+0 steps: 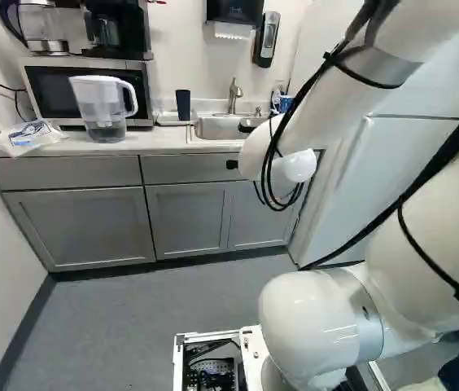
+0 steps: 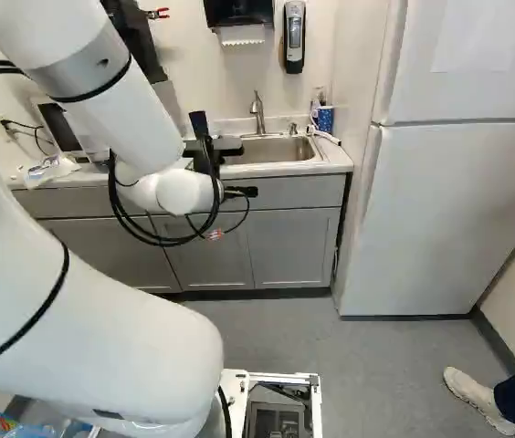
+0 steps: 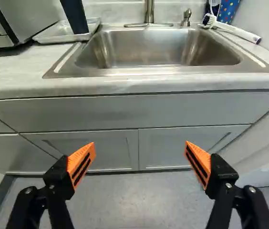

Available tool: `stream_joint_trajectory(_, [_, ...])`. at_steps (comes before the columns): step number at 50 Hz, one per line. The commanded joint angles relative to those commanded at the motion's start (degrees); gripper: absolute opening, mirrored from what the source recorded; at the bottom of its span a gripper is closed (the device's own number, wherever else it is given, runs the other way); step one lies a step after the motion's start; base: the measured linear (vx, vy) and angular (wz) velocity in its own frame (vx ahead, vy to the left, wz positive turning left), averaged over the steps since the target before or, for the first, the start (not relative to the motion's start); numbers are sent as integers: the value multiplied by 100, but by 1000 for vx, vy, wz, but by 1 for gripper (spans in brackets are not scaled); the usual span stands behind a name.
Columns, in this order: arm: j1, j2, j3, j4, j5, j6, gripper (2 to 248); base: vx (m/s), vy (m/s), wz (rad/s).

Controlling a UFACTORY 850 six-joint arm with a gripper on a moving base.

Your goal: Rinse the cup and place it in the tray

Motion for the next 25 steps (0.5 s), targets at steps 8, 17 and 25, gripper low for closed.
stream_joint_trajectory(8, [-11, 61, 272, 24, 388, -17, 247, 0, 0, 0])
stream_joint_trajectory(17, [-21, 119, 536, 48, 765, -34, 247, 0, 0, 0])
stream_joint_trajectory(25, [-30, 165, 740, 67, 1056, -47, 247, 0, 0, 0])
